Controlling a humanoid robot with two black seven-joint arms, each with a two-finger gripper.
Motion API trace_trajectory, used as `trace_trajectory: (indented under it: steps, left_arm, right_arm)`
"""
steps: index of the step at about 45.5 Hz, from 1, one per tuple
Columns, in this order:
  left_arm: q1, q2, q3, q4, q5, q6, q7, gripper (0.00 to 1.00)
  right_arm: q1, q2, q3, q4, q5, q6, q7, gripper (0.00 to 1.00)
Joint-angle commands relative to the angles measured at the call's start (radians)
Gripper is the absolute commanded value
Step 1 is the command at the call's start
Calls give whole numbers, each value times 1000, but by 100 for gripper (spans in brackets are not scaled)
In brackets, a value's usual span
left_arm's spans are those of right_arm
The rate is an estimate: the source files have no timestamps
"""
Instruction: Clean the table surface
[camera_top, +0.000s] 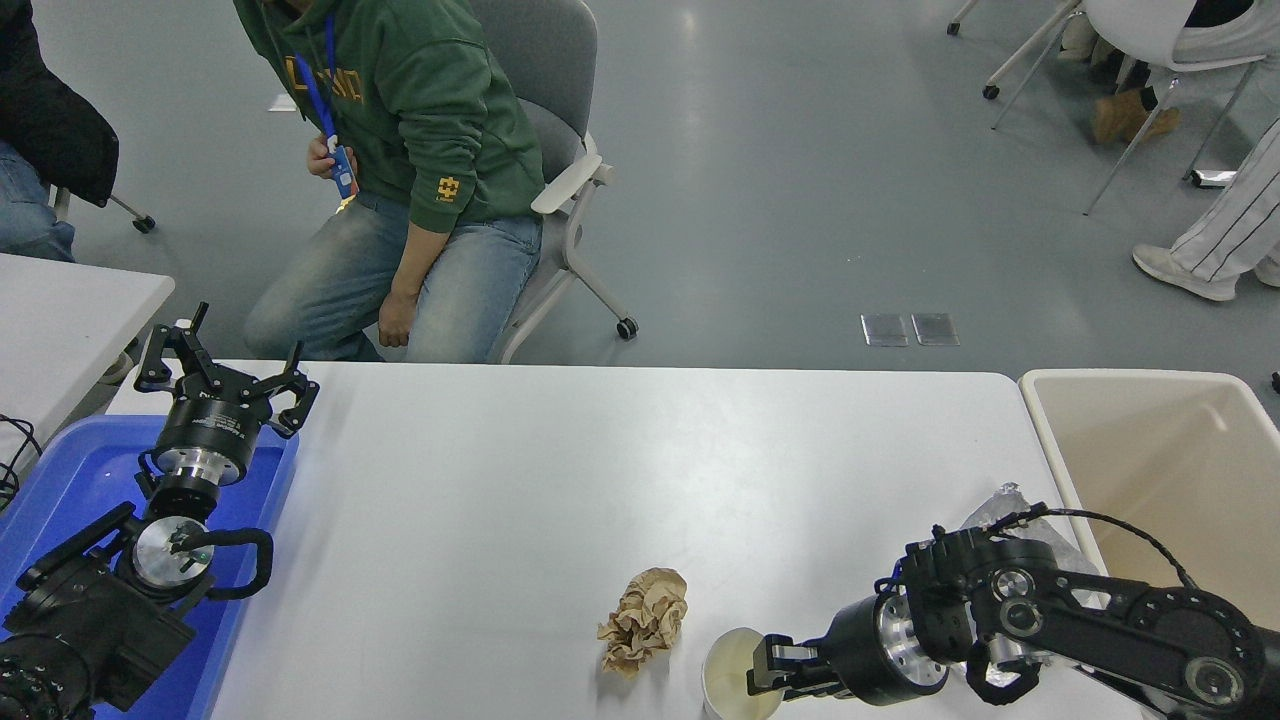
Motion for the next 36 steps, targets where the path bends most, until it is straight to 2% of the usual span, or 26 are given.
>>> trace_trajectory:
  steps: [1, 16, 22, 36]
  left_arm:
    - [0, 0, 0, 0, 0, 0, 0, 100]
    - [0, 0, 0, 0, 0, 0, 0, 100]
    - [0, 1, 0, 0, 0, 0, 0, 100]
    - [0, 0, 0, 0, 0, 0, 0, 100]
  right_arm:
    - [23, -26, 7, 4, 3, 41, 52, 0]
    - [24, -21, 7, 4, 1, 51, 58, 0]
    - [27, -58, 34, 16, 13, 55, 58, 0]
    - [170, -176, 90, 19, 125, 187, 55, 0]
